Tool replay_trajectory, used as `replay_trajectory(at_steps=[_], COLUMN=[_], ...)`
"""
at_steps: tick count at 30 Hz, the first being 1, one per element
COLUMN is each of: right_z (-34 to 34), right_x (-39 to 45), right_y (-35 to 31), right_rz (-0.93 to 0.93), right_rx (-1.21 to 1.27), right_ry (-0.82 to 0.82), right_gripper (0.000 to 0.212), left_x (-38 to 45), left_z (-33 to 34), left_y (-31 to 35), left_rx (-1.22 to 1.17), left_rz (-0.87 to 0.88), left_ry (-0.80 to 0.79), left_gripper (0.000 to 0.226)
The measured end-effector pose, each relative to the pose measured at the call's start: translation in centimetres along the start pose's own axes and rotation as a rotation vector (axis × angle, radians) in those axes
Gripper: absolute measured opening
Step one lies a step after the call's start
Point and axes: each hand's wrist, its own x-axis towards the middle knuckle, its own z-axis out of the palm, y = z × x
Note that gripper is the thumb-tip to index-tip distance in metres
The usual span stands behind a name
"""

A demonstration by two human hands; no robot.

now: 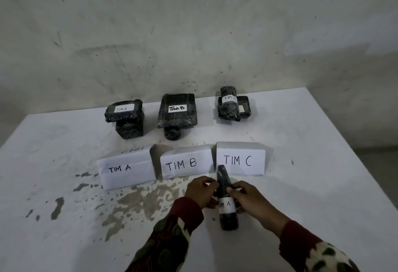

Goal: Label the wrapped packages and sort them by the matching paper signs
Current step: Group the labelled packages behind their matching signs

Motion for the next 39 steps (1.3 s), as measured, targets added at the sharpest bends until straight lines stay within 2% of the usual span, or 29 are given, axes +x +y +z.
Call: replay_trajectory(at_steps=[10,20,26,31,35,39], right_z=[-2.6,-2.5,0.3,2.9,5.8,8.9], right_x=[1.6,3.5,4.9,5.9,7.1,10.1], right_y=[-4.8,-7.8,-10.6,-12.6,-14.2,-17.0], right_rz=[-0.189,-0.249,-0.249,-0.241,-0.222,-0.22], right_rx=[0.152,0.187,0.245,0.262,0.22,0.184], right_ry=[0.048,0.036,-0.017,-0.025,-0.146,-0.137], right_gripper=[0.005,0.013,0.027,0.024,0.032,0.04], left_x=[1.2,2.5,3.1,3.9,5.0,6.6], left_z=[-0.4,-2.2,-5.5,-8.9,-12.8,-18.0], left_y=[6.1,8.7,8.9,9.2,9.1,8.9], left_rx=[-0.154,-0.294,-0.335,-0.402,-0.434,-0.398], left_rz=[0.133,0.133,0.153,0.157,0.208,0.239], left_ry=[-0.059,-0.033,-0.009,0.011,0.019,0.024], left_gripper=[0.008,0.014,0.01,0.01,0.009,0.021])
